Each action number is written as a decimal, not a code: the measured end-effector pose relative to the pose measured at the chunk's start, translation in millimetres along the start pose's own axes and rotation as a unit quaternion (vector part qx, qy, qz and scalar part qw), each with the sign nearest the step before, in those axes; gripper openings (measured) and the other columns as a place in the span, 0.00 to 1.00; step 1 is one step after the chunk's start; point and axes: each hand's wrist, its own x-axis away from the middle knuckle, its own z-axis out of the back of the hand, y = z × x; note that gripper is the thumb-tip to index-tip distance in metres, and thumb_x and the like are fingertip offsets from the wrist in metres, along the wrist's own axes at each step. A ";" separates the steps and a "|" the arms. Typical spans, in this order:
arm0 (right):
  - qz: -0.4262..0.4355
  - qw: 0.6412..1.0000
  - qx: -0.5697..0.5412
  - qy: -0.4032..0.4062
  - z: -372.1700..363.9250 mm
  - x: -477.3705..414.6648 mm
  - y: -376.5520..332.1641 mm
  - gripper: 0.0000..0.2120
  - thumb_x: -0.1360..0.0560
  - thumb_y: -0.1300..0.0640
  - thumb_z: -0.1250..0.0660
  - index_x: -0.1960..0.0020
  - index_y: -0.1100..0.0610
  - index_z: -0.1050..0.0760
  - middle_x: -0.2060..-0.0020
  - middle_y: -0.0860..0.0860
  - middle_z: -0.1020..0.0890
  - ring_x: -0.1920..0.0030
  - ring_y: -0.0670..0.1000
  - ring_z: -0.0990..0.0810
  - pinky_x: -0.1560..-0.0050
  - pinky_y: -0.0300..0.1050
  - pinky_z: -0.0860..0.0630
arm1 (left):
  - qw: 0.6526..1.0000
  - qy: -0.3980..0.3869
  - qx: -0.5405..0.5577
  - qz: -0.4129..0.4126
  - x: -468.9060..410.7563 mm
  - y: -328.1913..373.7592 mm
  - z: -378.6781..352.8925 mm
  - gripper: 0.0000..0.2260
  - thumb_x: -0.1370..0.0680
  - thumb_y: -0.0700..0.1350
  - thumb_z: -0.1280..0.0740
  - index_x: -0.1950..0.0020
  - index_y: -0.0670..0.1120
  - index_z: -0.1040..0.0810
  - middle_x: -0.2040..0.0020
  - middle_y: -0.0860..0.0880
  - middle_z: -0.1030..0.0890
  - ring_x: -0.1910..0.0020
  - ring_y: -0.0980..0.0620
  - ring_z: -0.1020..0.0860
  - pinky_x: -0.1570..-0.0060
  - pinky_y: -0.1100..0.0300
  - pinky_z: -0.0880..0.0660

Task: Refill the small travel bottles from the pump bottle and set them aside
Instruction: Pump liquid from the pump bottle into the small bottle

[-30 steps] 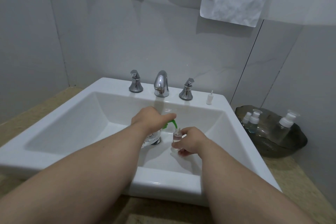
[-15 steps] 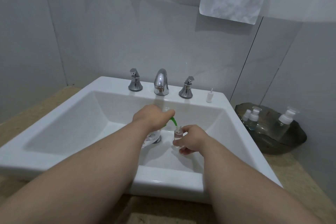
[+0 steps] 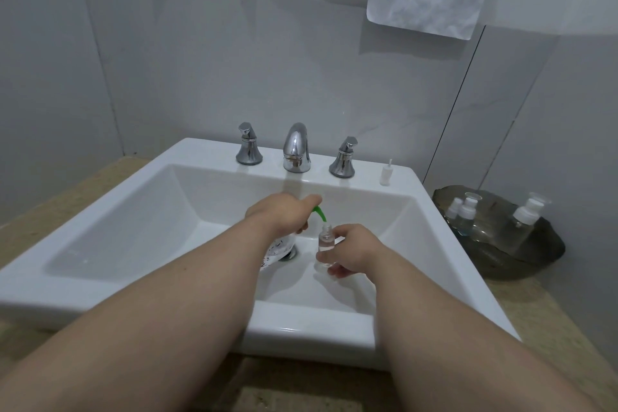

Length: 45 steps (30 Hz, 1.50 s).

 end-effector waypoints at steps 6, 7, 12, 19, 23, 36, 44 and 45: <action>0.012 1.000 -0.008 0.004 -0.1 -0.1 0.2 0.18 0.26 0.63 0.24 0.38 0.57 0.23 0.59 0.54 0.18 0.67 0.55 0.17 0.55 0.51 0.14 | 1.000 0.016 0.003 0.018 -0.1 0.9 0.5 0.31 0.23 0.71 0.46 0.60 0.48 0.15 0.58 0.54 0.16 0.56 0.49 0.19 0.49 0.54 0.26; 0.013 1.000 -0.008 0.005 -0.3 -0.9 0.2 0.18 0.26 0.62 0.24 0.38 0.57 0.23 0.59 0.54 0.18 0.67 0.54 0.17 0.55 0.51 0.14 | 1.000 0.018 0.006 0.019 0.2 0.9 0.7 0.31 0.23 0.71 0.46 0.60 0.48 0.15 0.58 0.54 0.16 0.57 0.49 0.19 0.49 0.54 0.26; 0.020 1.000 -0.005 0.013 -0.7 -4.0 0.6 0.20 0.27 0.61 0.23 0.37 0.56 0.23 0.60 0.53 0.17 0.66 0.54 0.16 0.56 0.49 0.14 | 0.999 0.023 0.017 0.021 0.6 0.3 1.5 0.31 0.23 0.71 0.45 0.61 0.48 0.15 0.59 0.55 0.16 0.56 0.49 0.19 0.49 0.54 0.26; 0.024 1.000 -0.007 0.012 -1.1 -3.5 0.8 0.19 0.27 0.61 0.23 0.38 0.56 0.22 0.58 0.54 0.17 0.65 0.54 0.16 0.57 0.48 0.14 | 1.000 0.012 0.025 0.013 -2.7 -0.4 0.1 0.27 0.24 0.66 0.43 0.63 0.48 0.14 0.59 0.54 0.15 0.56 0.49 0.19 0.53 0.55 0.26; 0.025 1.000 -0.010 0.007 -1.3 -3.7 0.8 0.19 0.27 0.61 0.23 0.37 0.56 0.22 0.58 0.55 0.17 0.64 0.55 0.15 0.54 0.52 0.14 | 1.000 0.000 0.023 0.004 -4.0 1.3 -0.7 0.26 0.22 0.63 0.43 0.63 0.47 0.14 0.59 0.53 0.15 0.56 0.48 0.20 0.52 0.54 0.26; 0.028 1.000 -0.007 -0.001 -2.0 -8.6 4.4 0.19 0.28 0.60 0.22 0.38 0.56 0.22 0.49 0.60 0.14 0.66 0.54 0.16 0.56 0.49 0.14 | 0.999 -0.017 0.007 -0.036 -11.3 -0.9 -3.1 0.23 0.21 0.57 0.44 0.66 0.47 0.17 0.62 0.53 0.15 0.60 0.48 0.21 0.54 0.55 0.27; 0.027 1.000 -0.006 -0.004 -1.6 -4.9 2.8 0.19 0.27 0.61 0.22 0.38 0.56 0.22 0.52 0.59 0.15 0.66 0.54 0.17 0.60 0.46 0.15 | 0.998 -0.027 -0.012 -0.057 -13.5 -1.7 -4.1 0.22 0.20 0.54 0.44 0.67 0.47 0.18 0.63 0.53 0.16 0.60 0.48 0.21 0.48 0.53 0.25; 0.027 1.000 -0.004 -0.004 -1.2 -4.5 2.5 0.19 0.26 0.61 0.22 0.38 0.57 0.22 0.50 0.60 0.14 0.66 0.54 0.17 0.59 0.47 0.15 | 0.998 -0.029 -0.014 -0.059 -13.7 -1.6 -4.4 0.22 0.20 0.54 0.44 0.67 0.47 0.18 0.63 0.53 0.15 0.59 0.48 0.20 0.47 0.52 0.24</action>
